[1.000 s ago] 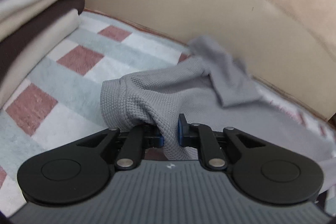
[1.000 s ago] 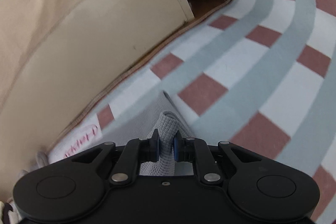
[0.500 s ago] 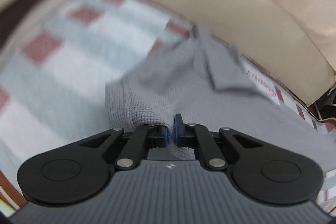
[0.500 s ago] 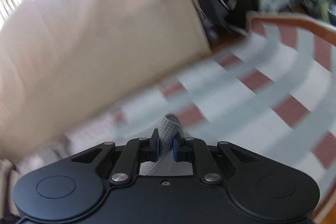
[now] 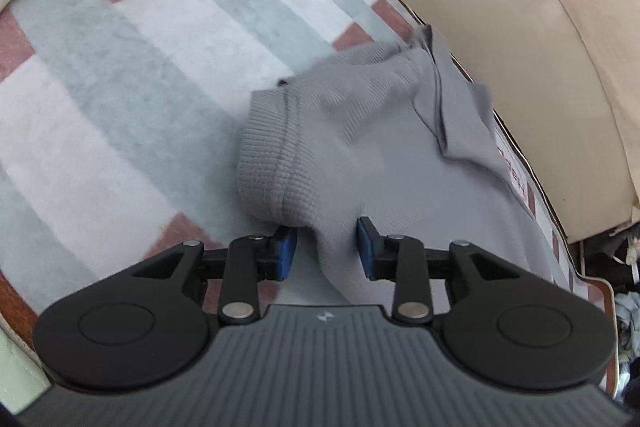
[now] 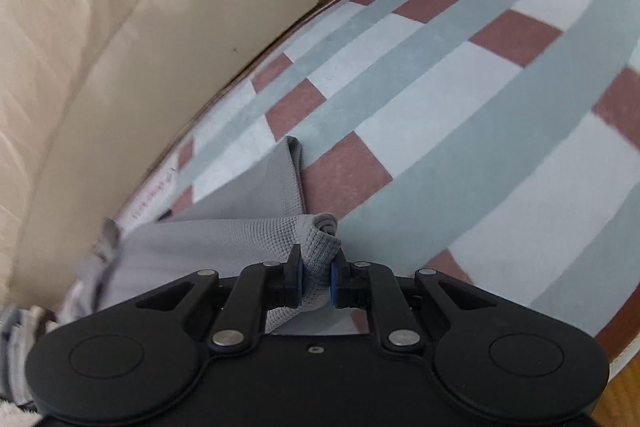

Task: Fold clothes

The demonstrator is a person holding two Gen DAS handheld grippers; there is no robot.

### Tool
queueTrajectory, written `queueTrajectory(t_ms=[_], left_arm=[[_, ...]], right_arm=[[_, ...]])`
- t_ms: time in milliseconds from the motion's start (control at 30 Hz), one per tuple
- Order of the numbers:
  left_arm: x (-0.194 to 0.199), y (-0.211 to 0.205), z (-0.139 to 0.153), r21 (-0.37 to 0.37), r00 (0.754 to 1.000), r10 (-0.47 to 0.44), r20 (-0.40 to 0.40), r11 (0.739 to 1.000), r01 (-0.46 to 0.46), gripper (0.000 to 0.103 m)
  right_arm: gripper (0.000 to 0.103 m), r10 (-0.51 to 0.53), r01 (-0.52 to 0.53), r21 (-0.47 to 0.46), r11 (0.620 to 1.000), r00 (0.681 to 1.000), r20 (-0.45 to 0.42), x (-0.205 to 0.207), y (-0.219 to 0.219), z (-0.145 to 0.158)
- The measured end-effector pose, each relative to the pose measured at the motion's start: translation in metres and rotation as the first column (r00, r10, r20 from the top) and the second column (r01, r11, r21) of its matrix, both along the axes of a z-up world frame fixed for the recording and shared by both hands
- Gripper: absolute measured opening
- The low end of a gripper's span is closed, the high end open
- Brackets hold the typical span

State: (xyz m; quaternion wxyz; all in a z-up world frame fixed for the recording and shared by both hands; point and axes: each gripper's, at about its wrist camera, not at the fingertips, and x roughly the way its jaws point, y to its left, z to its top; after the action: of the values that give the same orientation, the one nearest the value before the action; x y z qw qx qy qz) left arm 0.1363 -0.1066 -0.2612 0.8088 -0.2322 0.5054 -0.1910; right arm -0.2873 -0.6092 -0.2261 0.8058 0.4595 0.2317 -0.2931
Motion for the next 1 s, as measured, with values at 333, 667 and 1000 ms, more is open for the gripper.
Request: queueTrajectory(t_ms=[333,667,1000], left_arm=[[0.023,-0.017,0.000,0.004,1.000,-0.010,0.002,1.000,0.010,0.057],[0.031,-0.011,0.004,-0.051,0.998,0.059,-0.006,0.997,-0.059,0.009],[0.019,-0.015,0.037,0.120,0.994,-0.081,0.074,0.990,0.072,0.008]], right_arm=[[0.040,-0.097,0.095,-0.170,0.981,0.995,0.001,-0.019,-0.023,0.045],[0.048,0.303,-0.364,-0.205,0.908,0.912,-0.277,0.095,-0.068,0.030],[0.053,0.357,-0.446,-0.240,0.862,0.871,-0.338,0.133,-0.055,-0.004]])
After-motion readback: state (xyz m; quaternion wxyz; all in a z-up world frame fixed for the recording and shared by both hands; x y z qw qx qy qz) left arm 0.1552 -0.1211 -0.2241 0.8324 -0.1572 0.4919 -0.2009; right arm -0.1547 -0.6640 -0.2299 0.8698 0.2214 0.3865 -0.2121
